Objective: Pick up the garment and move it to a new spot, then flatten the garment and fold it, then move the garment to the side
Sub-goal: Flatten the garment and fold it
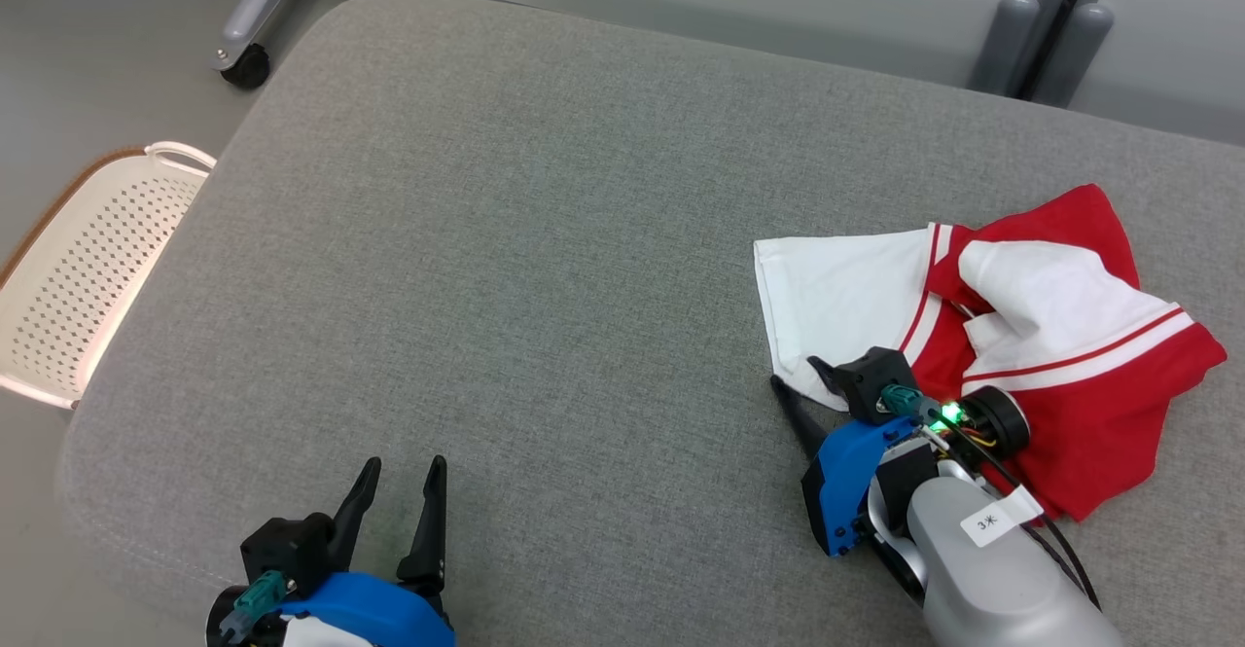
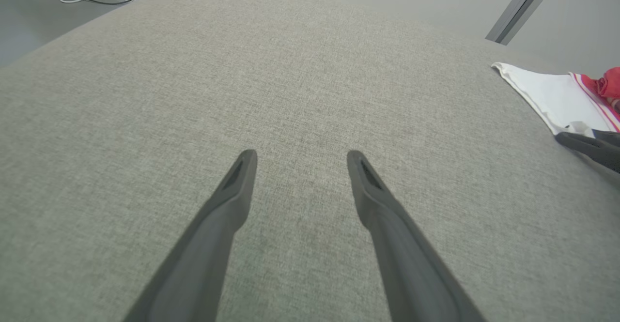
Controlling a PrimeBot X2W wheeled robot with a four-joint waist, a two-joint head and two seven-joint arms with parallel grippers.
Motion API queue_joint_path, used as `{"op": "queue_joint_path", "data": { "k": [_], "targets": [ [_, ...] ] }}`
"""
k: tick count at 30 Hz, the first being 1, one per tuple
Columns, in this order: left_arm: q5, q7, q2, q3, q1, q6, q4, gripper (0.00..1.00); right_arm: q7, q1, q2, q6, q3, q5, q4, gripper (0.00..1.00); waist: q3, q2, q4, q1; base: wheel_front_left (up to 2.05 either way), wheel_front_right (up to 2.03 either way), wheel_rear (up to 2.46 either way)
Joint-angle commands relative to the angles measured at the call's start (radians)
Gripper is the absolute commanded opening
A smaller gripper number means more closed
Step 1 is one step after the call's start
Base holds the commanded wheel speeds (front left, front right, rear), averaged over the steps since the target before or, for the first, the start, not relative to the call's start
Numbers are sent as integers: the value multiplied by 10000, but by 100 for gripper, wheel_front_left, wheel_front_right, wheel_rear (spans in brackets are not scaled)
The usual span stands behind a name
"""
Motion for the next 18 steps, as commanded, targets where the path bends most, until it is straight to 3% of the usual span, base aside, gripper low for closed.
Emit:
{"op": "queue_joint_path", "data": {
  "k": [1, 10, 18],
  "targets": [
    [-45, -19, -11, -47, -245, -16, -20, 100, 213, 25, -54, 5, 89, -77, 175, 0, 35, -2, 4, -1, 0, 0, 0],
    [43, -19, 78, -97, -8, -17, -112, 100, -1123, -613, -48, 5, 216, 1045, -1143, 0, -337, -2, -849, -1, 0, 0, 0],
    [214, -19, -98, -105, 401, -17, 60, 100, -1299, -2095, -46, 5, -402, 2209, -3308, 0, -1176, -2, -1643, -1, 0, 0, 0]
  ]
}}
